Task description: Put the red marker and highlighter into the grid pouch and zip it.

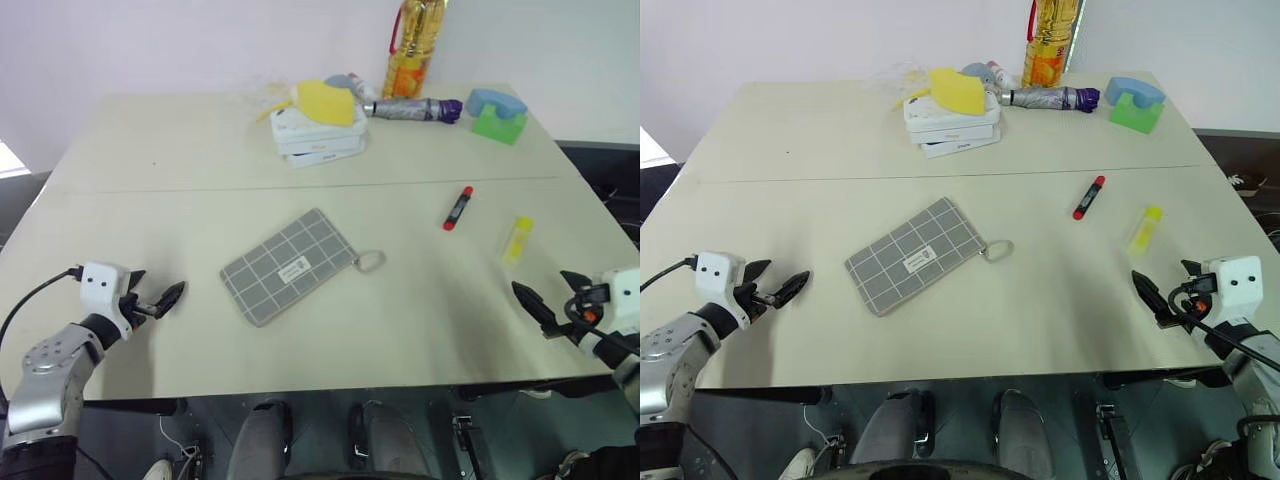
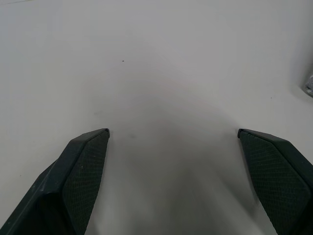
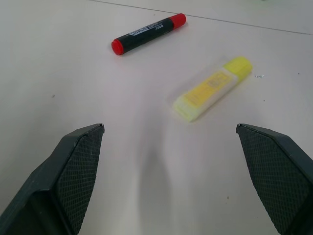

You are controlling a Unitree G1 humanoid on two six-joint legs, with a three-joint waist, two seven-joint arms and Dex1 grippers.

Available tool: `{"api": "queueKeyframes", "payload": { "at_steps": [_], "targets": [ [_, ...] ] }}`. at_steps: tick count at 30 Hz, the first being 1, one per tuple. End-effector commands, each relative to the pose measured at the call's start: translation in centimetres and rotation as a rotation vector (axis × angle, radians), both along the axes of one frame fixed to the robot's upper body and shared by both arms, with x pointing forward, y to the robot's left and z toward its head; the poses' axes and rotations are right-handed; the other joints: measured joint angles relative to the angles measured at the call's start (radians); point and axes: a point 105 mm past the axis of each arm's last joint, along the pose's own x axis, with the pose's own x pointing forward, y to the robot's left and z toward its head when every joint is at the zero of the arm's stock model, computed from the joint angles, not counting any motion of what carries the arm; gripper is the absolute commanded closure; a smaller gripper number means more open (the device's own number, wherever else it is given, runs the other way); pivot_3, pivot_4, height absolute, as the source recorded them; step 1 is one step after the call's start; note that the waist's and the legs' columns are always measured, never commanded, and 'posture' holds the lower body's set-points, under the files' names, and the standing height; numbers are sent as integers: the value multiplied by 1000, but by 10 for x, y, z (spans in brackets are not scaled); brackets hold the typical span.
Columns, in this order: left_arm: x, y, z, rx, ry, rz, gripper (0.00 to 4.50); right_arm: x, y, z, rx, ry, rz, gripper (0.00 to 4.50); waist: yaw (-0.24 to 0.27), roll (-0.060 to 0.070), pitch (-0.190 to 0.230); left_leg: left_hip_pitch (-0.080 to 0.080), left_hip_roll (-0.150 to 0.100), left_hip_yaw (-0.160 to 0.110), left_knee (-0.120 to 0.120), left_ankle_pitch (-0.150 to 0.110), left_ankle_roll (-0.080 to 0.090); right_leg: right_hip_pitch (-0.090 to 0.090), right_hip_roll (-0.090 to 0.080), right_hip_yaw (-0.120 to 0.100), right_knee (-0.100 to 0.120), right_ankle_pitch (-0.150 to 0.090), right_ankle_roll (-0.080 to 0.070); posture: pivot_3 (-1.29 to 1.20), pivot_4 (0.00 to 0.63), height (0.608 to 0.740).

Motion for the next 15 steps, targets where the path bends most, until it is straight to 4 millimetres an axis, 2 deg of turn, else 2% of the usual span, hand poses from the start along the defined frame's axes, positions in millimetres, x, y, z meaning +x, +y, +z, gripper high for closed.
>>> {"api": "queueKeyframes", "payload": {
  "at_steps": [1, 7, 11, 15],
  "targets": [
    [3, -1, 7, 30, -32, -17, 51, 3, -1, 9, -26, -35, 6, 0, 0, 0, 0, 0, 0, 0, 0, 0, 0, 0, 0, 0, 0, 0, 0, 0, 150, 740],
    [5, 1, 10, 13, -54, 5, 51, 6, 7, 10, -25, -34, 38, 0, 0, 0, 0, 0, 0, 0, 0, 0, 0, 0, 0, 0, 0, 0, 1, 0, 150, 740],
    [5, 0, 11, 18, -66, -5, 51, 13, 32, 18, -6, -58, 127, 0, -1, 0, 0, 0, 0, 0, 0, 0, 0, 0, 0, 0, 0, 1, 1, 0, 150, 740],
    [8, -2, 16, 14, -112, 0, 51, 26, 69, 30, 24, -112, 238, 0, -2, 0, 0, 1, 0, 0, 0, 0, 0, 0, 0, 1, 2, 1, 1, 0, 150, 740]
  ]
}}
